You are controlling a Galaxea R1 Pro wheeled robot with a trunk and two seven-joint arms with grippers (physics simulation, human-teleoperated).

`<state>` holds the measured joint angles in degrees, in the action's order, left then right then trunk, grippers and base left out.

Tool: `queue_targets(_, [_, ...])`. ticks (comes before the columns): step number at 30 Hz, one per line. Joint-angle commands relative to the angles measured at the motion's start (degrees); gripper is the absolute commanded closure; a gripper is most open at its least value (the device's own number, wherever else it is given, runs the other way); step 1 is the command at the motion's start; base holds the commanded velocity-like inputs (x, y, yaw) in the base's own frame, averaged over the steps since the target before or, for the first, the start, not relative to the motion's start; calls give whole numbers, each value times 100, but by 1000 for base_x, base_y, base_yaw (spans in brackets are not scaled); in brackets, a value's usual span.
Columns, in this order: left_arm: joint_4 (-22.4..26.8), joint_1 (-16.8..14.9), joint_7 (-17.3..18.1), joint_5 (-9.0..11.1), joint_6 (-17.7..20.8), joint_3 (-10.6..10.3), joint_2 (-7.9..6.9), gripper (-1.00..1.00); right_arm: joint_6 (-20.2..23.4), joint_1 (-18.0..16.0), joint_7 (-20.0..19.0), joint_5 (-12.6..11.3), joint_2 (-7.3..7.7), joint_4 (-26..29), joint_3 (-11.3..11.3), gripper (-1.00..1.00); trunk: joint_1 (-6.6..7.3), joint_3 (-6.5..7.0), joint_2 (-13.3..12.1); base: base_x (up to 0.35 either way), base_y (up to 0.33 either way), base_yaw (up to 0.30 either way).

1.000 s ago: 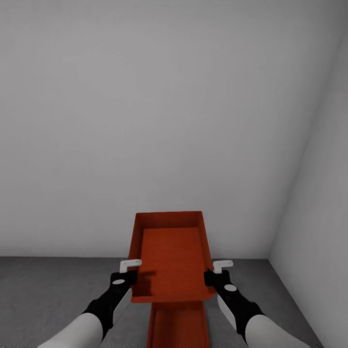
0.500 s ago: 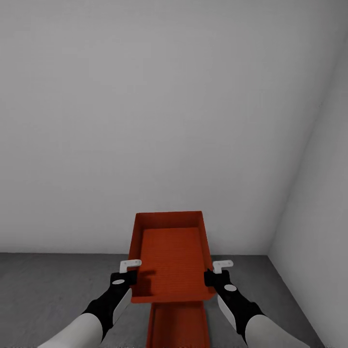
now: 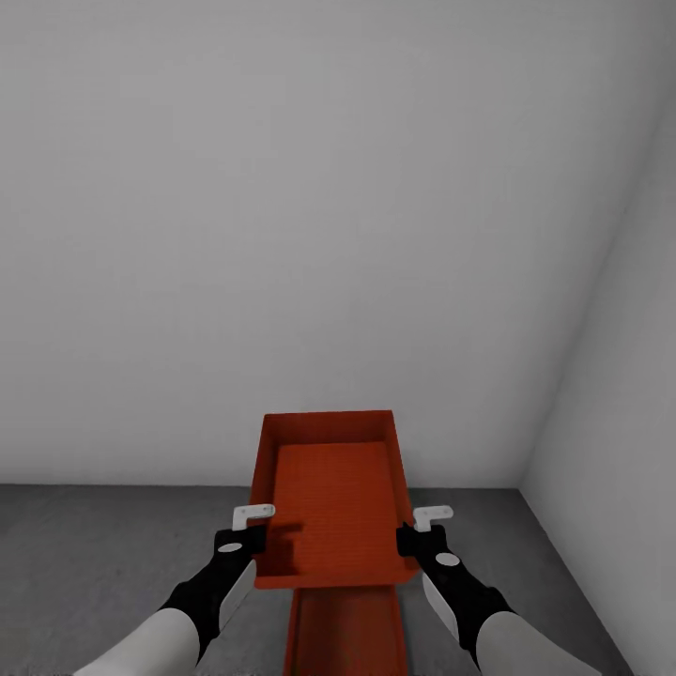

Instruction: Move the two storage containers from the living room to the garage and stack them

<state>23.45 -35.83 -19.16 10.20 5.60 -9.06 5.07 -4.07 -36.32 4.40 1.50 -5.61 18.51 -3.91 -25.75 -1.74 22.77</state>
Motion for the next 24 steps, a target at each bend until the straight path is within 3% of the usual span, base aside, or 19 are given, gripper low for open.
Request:
queue_targets(1, [37,-6,-53,9,-50,247,-121,100,-6,-7,35,-282,8,-14,40,100,-4,-22,15,0,0,-84])
queue_targets(24, [37,-4,-54,5,-50,247,-121,100,-5,-7,32,-282,7,-14,39,100,-4,-170,15,0,0,-193])
